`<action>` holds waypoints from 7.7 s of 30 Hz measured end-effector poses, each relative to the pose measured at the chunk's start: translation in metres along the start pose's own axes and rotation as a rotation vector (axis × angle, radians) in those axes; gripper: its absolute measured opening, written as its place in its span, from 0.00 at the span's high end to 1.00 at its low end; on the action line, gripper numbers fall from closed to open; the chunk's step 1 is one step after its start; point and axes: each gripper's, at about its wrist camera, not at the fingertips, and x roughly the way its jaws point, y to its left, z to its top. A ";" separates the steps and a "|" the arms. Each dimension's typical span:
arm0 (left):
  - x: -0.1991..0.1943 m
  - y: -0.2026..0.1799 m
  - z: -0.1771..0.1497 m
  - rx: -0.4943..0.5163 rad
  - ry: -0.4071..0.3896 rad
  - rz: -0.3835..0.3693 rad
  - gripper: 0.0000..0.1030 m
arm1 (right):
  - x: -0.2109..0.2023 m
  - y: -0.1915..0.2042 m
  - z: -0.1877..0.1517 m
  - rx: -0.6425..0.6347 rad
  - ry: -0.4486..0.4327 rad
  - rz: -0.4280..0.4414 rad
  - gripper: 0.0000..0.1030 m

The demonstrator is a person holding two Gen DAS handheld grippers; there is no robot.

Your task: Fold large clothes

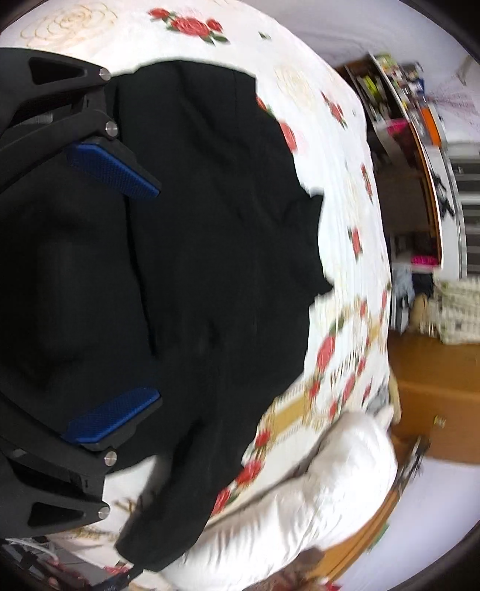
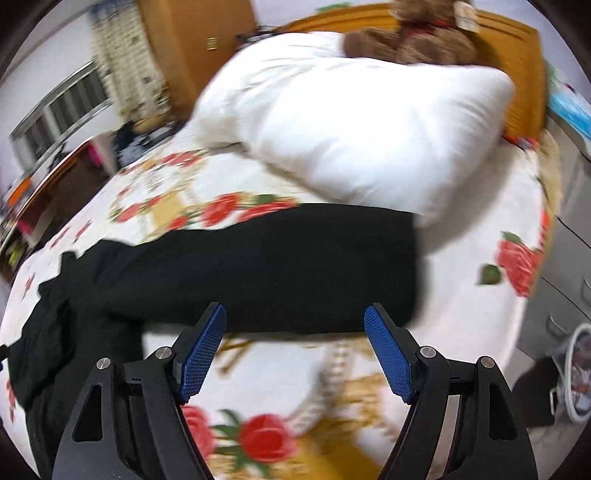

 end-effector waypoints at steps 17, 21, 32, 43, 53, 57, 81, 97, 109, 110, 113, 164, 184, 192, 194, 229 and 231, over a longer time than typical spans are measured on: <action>0.043 -0.152 -0.006 0.191 0.036 -0.146 0.00 | 0.086 -0.102 0.006 0.265 0.116 0.110 0.23; 0.049 -0.175 -0.011 0.253 0.036 -0.147 0.00 | 0.100 -0.104 0.008 0.311 0.160 0.170 0.22; 0.057 -0.171 -0.012 0.227 0.067 -0.153 0.00 | 0.085 -0.086 0.010 0.271 0.098 0.210 0.72; 0.036 -0.147 -0.006 0.209 0.037 -0.181 0.00 | 0.007 -0.024 0.053 0.098 -0.103 0.319 0.88; 0.013 -0.089 0.003 0.138 -0.007 -0.156 0.00 | -0.033 0.090 0.073 -0.147 -0.166 0.475 0.91; 0.006 -0.062 0.003 0.109 -0.021 -0.145 0.00 | -0.036 0.145 0.068 -0.245 -0.139 0.533 0.92; 0.017 -0.014 -0.032 0.023 0.071 -0.234 0.00 | 0.002 0.191 -0.006 -0.341 0.208 0.906 0.42; 0.063 -0.095 -0.025 0.114 0.180 -0.346 0.00 | -0.011 0.090 -0.024 -0.319 0.044 0.445 0.37; 0.116 -0.122 -0.024 0.080 0.288 -0.276 0.04 | 0.013 0.072 -0.041 -0.283 0.074 0.423 0.36; 0.116 -0.124 -0.024 0.087 0.290 -0.281 0.13 | 0.014 0.072 -0.042 -0.281 0.077 0.420 0.36; 0.110 -0.133 -0.023 0.105 0.282 -0.305 0.40 | 0.018 0.075 -0.043 -0.281 0.084 0.409 0.36; 0.135 -0.004 0.029 -0.119 0.235 -0.358 0.27 | 0.039 0.190 -0.051 -0.443 0.091 0.351 0.36; 0.035 -0.020 0.070 -0.082 -0.004 -0.338 0.87 | 0.040 0.185 -0.046 -0.411 0.088 0.334 0.36; -0.009 0.048 0.062 -0.120 -0.063 -0.213 0.87 | 0.025 0.209 -0.035 -0.413 0.053 0.372 0.36; 0.000 0.071 0.044 -0.144 -0.028 -0.171 0.86 | 0.025 0.218 -0.034 -0.422 0.049 0.369 0.36; 0.063 0.103 -0.015 -0.058 0.118 0.014 0.37 | 0.110 0.323 -0.056 -0.753 0.134 0.201 0.36; 0.072 0.100 -0.021 -0.008 0.125 0.060 0.29 | 0.118 0.323 -0.059 -0.778 0.162 0.180 0.32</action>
